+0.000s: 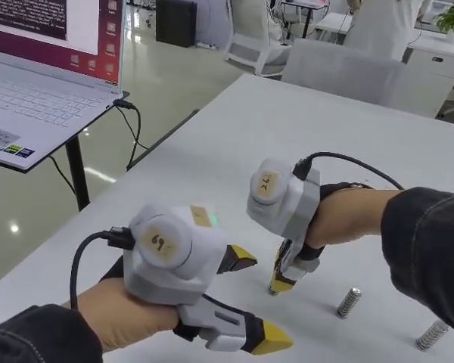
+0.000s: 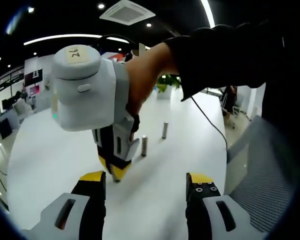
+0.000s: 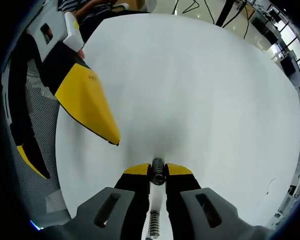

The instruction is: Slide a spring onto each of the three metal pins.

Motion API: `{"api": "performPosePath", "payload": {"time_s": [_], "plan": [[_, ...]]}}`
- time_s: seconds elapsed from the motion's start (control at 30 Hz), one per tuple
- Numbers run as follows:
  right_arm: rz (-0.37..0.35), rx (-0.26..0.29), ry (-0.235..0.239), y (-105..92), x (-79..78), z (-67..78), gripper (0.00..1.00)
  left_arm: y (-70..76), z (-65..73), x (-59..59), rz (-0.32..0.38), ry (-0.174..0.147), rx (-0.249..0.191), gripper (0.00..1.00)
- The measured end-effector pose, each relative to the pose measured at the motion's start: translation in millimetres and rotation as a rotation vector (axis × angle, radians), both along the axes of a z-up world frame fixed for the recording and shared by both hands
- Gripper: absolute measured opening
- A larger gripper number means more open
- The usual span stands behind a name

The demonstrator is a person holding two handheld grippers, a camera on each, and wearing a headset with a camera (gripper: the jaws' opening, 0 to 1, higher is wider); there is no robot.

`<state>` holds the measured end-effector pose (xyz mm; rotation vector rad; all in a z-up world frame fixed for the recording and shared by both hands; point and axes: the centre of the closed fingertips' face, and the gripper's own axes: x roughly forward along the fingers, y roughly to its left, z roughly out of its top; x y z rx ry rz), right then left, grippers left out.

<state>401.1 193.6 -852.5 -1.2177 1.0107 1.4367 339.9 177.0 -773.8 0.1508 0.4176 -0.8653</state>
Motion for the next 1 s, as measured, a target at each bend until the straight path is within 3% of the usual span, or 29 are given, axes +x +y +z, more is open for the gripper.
{"api": "performPosePath", "payload": {"time_s": [0.5,1.0], "plan": [[-0.009,0.016,0.013,1.8,0.2,-1.8,0.09,-2.3,0.0,0.7,-0.006,0.003,-0.002,0.60],[-0.036,0.045,0.008,-7.7,4.1,4.8,0.24,-4.5,-0.8,0.2,-0.010,0.005,0.002,0.60]]}}
